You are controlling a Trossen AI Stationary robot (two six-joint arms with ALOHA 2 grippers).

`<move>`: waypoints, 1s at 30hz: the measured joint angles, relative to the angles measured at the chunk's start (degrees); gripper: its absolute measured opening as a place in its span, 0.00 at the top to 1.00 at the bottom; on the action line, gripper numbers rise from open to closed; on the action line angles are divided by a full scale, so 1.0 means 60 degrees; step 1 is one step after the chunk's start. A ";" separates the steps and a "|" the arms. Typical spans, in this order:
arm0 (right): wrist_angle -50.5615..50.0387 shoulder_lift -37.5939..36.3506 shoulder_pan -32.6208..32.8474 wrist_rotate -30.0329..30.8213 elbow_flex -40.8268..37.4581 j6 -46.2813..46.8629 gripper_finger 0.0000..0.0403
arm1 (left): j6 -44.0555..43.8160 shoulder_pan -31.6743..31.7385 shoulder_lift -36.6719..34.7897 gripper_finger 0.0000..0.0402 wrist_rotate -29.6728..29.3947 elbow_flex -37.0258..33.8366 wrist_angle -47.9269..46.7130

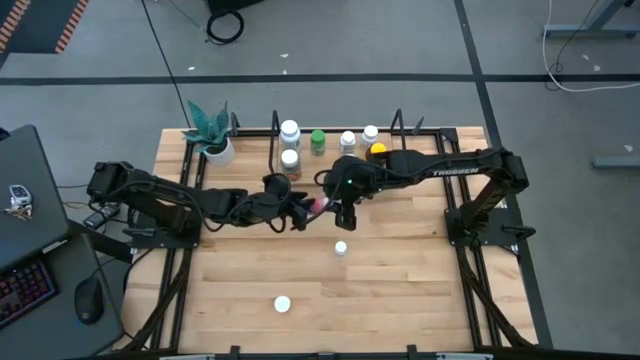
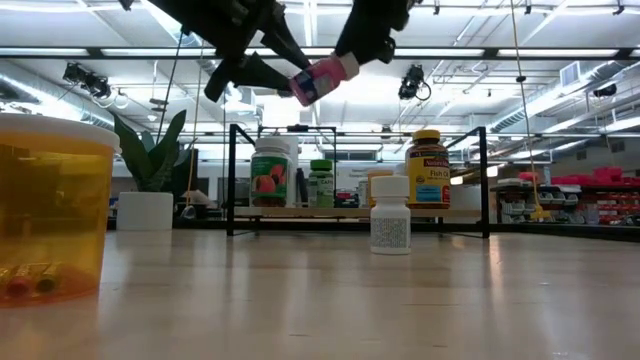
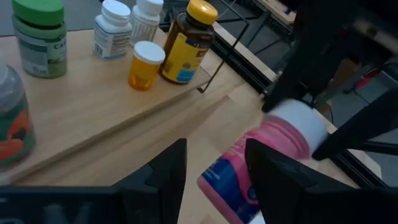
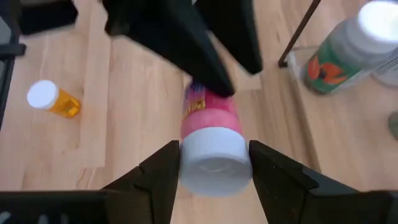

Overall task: Pick and place medicine bottles onto shelf by color
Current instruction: Put the pink pill bottle on the shelf

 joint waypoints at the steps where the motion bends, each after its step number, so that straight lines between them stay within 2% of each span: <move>1: -0.0005 0.0000 -0.0028 0.0003 0.0087 -0.0018 0.52 | 0.0020 0.0000 0.0000 0.57 0.0015 0.0000 -0.0004; 6: 0.0034 -0.0009 -0.0126 0.0067 0.0548 -0.0295 0.52 | 0.0027 -0.0007 -0.0004 0.57 0.0243 0.0000 -0.0015; 16: -0.0607 -0.0011 -0.0201 0.0066 0.0571 -0.0445 0.53 | 0.0416 0.0022 -0.0158 0.57 0.0351 0.0000 -0.0008; 27: -0.0842 -0.0007 -0.0302 0.0088 0.0571 -0.0533 0.53 | 0.0850 0.0364 -0.0954 0.57 0.0334 -0.0011 -0.0299; 30: -0.0959 -0.0007 -0.0388 0.0385 0.0571 -0.0653 0.53 | 0.0991 0.0386 -0.1386 0.57 0.0345 -0.0011 -0.0812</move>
